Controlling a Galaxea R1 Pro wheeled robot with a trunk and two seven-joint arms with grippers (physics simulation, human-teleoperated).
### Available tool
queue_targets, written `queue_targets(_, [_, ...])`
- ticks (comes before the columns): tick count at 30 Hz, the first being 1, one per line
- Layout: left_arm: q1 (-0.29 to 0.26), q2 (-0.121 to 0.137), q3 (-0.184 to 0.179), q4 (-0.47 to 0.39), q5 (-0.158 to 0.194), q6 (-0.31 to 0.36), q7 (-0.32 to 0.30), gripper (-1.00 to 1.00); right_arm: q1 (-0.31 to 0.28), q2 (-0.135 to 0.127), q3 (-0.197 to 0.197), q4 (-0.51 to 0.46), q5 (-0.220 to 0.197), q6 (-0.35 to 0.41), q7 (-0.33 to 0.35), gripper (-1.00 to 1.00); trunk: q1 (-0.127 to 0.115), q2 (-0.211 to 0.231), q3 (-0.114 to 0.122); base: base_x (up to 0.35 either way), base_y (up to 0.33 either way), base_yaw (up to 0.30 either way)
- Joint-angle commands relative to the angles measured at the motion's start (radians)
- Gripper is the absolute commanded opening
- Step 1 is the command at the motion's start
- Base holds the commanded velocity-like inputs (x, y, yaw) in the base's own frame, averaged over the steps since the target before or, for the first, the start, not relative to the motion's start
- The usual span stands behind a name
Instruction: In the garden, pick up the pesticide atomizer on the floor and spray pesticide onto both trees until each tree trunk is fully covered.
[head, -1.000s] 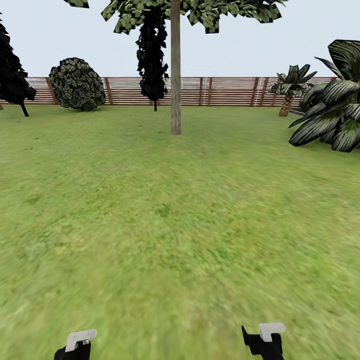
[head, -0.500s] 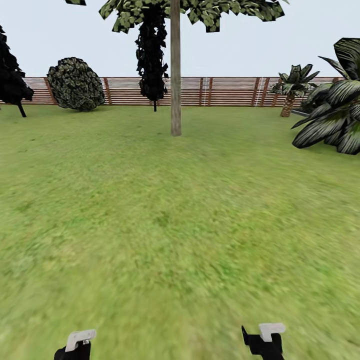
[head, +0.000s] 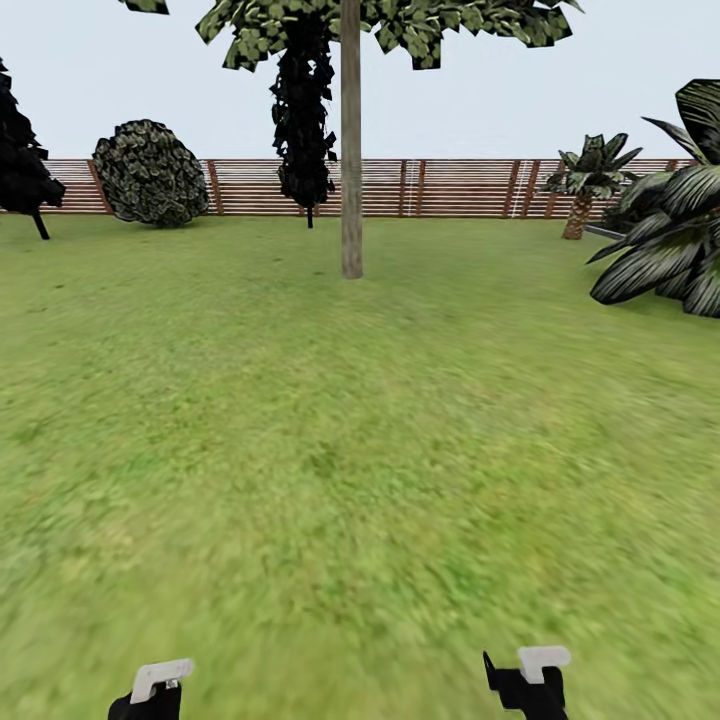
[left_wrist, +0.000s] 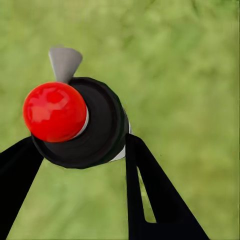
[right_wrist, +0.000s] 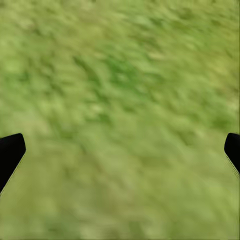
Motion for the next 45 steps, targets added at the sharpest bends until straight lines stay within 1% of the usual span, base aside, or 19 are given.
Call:
queue_targets(1, [-0.001, 0.000, 0.000, 0.001, 0.002, -0.003, 0.001, -1.00, -0.001, 0.000, 0.001, 0.001, 0.002, -0.003, 0.000, 1.00, 0.000, 0.000, -0.001, 0.339, 0.000, 0.000])
queue_targets(32, [-0.001, 0.001, 0.000, 0.001, 0.002, -0.003, 0.001, -1.00, -0.001, 0.001, 0.001, 0.001, 0.002, -0.003, 0.001, 1.00, 0.000, 0.000, -0.001, 0.339, 0.000, 0.000])
queue_targets(45, [0.000, 0.000, 0.000, 0.001, 0.002, -0.003, 0.001, -1.00, -0.001, 0.002, 0.001, 0.001, 0.002, -0.003, 0.001, 1.00, 0.000, 0.000, -0.020, 0.339, 0.000, 0.000])
